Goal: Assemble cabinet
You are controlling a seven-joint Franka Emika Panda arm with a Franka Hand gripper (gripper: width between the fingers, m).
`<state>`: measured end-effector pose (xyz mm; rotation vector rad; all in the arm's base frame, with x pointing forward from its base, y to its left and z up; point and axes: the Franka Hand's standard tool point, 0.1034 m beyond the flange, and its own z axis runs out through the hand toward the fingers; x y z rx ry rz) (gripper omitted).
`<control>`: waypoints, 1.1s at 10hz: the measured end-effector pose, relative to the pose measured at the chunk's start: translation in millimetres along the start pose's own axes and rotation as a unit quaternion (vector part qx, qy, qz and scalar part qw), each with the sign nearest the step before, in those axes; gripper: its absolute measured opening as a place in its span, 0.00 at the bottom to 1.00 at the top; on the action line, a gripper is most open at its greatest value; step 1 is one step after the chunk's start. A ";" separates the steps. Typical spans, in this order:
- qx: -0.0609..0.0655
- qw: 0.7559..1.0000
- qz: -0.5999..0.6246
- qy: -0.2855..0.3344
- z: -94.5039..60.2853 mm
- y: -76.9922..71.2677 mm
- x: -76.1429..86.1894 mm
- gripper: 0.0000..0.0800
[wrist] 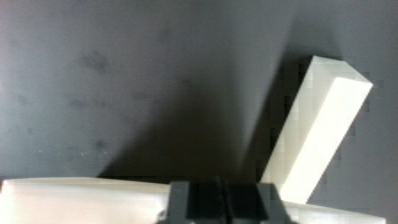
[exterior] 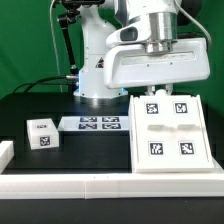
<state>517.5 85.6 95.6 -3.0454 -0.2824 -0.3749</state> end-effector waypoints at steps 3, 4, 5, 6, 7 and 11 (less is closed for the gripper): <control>0.000 1.000 0.000 0.000 0.2 0.2 -0.2 0.00; -0.001 1.000 -0.005 -0.001 0.4 1.9 -1.6 0.00; 0.000 1.000 -0.006 -0.002 -3.6 1.2 0.3 0.00; 0.001 1.000 -0.007 -0.005 -9.4 0.7 3.8 0.00; 0.002 1.000 -0.007 -0.011 -14.7 0.2 9.5 0.00; 0.006 1.000 -0.009 -0.020 -24.7 -2.9 24.4 0.00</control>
Offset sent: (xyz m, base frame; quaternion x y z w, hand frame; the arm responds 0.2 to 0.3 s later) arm -0.0038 -0.0108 -0.0042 -0.0046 0.0112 -0.0187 0.9998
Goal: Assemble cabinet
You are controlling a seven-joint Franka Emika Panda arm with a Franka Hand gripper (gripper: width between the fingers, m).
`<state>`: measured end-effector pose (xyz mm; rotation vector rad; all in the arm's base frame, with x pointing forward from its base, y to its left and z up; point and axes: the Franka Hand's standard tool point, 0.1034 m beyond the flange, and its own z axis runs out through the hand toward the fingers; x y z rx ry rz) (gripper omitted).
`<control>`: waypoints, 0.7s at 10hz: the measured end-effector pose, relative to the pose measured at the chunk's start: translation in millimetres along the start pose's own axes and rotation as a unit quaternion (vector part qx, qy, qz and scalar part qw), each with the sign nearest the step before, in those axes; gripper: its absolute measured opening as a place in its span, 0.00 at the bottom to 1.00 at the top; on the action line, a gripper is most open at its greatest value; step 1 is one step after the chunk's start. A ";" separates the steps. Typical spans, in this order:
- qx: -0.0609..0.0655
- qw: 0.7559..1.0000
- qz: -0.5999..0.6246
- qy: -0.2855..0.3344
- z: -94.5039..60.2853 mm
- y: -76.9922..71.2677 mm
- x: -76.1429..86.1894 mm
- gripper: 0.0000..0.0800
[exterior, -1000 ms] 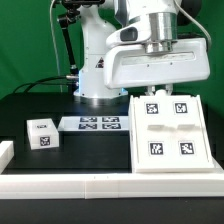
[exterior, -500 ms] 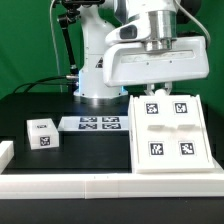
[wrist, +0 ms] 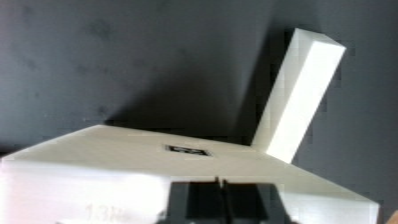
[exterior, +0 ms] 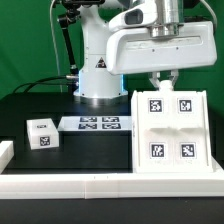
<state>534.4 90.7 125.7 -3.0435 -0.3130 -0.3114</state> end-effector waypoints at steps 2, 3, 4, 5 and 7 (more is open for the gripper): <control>0.000 1.000 0.000 -0.003 1.8 0.0 -2.7 0.00; 0.000 1.000 0.000 -0.003 2.0 0.0 -2.9 0.00; 0.000 1.000 0.000 -0.003 2.0 -0.1 -2.8 0.00; 0.003 1.000 0.000 -0.012 -1.1 -1.2 2.2 0.00; 0.005 1.000 0.000 -0.020 -5.5 -2.1 11.3 0.00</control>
Offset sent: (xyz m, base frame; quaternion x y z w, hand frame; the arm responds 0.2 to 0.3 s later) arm 0.0000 0.0000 0.0000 0.0000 0.0000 0.0000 1.0000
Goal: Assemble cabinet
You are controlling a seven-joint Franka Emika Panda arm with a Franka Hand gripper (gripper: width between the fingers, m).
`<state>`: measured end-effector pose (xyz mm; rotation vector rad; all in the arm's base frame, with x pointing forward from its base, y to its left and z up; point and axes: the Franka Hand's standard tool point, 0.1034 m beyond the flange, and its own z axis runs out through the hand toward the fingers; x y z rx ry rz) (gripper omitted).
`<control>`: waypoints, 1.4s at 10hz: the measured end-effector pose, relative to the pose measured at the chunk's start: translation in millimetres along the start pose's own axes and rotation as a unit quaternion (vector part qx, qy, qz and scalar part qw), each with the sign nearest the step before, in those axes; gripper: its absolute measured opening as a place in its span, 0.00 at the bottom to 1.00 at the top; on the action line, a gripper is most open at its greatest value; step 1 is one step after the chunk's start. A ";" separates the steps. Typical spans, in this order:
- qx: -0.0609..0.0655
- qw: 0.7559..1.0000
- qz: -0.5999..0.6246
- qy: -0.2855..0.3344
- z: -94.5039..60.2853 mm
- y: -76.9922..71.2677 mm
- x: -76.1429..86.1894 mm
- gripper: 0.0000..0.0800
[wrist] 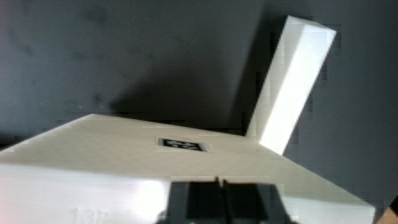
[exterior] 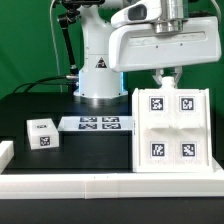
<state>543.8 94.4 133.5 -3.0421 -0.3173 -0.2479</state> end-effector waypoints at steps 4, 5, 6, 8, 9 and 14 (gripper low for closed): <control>0.003 1.000 0.007 -0.016 -4.1 -0.7 1.2 0.00; 0.002 1.000 0.004 -0.011 -4.5 2.5 -1.3 0.00; -0.001 1.000 0.003 -0.008 -3.1 6.1 -10.0 0.00; 0.000 1.000 0.003 -0.009 -3.2 5.8 -8.8 0.00; 0.000 1.000 0.003 -0.007 -2.9 6.0 -5.6 0.00; 0.003 1.000 0.000 -0.009 1.6 -1.4 8.7 0.00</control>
Offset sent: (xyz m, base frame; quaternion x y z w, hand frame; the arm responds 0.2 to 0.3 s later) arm 0.0069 -0.0055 0.0112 -0.0070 -0.0320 -0.0147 0.9994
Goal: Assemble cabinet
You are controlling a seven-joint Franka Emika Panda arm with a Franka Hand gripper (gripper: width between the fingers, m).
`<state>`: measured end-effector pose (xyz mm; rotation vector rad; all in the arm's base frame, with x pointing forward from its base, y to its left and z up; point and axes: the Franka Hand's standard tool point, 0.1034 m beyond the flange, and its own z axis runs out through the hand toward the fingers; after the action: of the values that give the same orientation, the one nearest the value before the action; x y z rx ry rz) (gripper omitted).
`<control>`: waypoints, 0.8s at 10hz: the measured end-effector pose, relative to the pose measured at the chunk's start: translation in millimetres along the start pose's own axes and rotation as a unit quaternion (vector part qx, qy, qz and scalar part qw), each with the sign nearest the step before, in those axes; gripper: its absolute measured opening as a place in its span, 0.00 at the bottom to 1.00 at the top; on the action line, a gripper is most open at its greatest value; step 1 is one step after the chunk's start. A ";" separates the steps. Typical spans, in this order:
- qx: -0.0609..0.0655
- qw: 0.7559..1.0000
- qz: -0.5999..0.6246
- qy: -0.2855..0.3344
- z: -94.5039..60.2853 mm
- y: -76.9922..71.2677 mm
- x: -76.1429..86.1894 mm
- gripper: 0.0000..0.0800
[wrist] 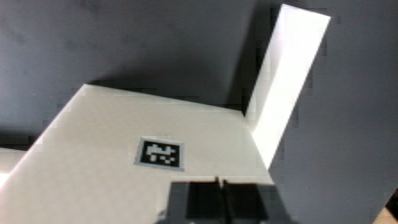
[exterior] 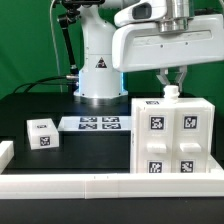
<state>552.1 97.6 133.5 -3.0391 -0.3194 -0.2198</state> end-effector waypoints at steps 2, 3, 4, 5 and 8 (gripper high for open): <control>0.000 1.000 0.000 0.000 0.1 0.0 -0.1 0.36; 0.000 1.000 0.000 0.000 0.2 0.0 -0.2 0.36; 0.000 1.000 0.001 -0.002 3.5 1.5 -6.1 0.54; -0.002 1.000 0.006 -0.014 12.7 6.0 -26.1 0.76; -0.005 0.999 -0.003 -0.045 27.4 47.8 -74.7 0.98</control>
Offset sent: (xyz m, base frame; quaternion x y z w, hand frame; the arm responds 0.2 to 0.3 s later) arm 0.0000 0.0000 0.0000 0.0000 0.0000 0.0000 1.0000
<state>493.5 38.5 92.2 -3.0648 -0.3351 -0.0859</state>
